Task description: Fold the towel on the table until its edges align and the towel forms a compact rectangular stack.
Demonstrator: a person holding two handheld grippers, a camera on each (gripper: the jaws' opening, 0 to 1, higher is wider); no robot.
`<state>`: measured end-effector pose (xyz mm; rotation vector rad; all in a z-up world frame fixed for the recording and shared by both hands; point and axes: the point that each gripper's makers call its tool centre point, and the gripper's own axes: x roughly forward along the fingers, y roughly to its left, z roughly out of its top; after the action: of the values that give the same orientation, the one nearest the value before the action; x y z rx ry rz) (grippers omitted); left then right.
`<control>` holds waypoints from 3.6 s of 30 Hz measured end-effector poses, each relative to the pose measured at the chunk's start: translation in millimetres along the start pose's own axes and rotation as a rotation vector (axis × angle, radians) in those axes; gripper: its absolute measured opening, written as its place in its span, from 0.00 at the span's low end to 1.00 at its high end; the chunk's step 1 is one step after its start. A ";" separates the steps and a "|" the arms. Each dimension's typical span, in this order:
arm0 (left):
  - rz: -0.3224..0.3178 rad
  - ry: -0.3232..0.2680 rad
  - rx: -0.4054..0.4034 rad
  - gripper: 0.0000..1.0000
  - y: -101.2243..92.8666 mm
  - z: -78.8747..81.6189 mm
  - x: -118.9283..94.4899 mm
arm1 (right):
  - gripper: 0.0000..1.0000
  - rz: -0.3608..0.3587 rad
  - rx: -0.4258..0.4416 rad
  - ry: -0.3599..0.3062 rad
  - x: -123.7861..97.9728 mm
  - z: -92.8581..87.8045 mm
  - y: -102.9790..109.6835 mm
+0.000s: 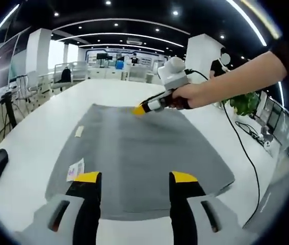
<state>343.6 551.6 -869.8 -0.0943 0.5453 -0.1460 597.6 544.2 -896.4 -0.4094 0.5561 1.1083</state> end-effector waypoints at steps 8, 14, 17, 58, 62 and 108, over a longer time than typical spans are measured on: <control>-0.083 0.054 0.046 0.57 -34.2 -8.9 6.5 | 0.32 -0.015 0.024 0.000 -19.0 -11.0 -16.3; -0.176 0.078 0.101 0.58 -60.2 -8.0 10.2 | 0.32 -0.032 0.032 0.012 -34.3 -21.8 -30.8; -0.214 0.087 0.143 0.58 -71.5 -6.8 12.5 | 0.32 -0.045 0.046 0.015 -40.6 -26.6 -39.2; -0.599 0.240 0.549 0.24 -209.4 -48.1 23.1 | 0.28 -0.175 0.271 0.000 -98.4 -91.8 -106.0; -0.614 0.229 0.587 0.24 -219.1 -47.8 26.9 | 0.27 -0.170 0.274 -0.001 -100.1 -92.7 -104.6; -0.619 0.191 0.590 0.03 -215.5 -26.0 25.4 | 0.01 -0.148 0.397 -0.108 -117.1 -68.7 -105.5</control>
<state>327.1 333.9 -877.2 0.3346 0.6303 -0.9189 640.6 378.9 -876.0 -0.0439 0.6229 0.8470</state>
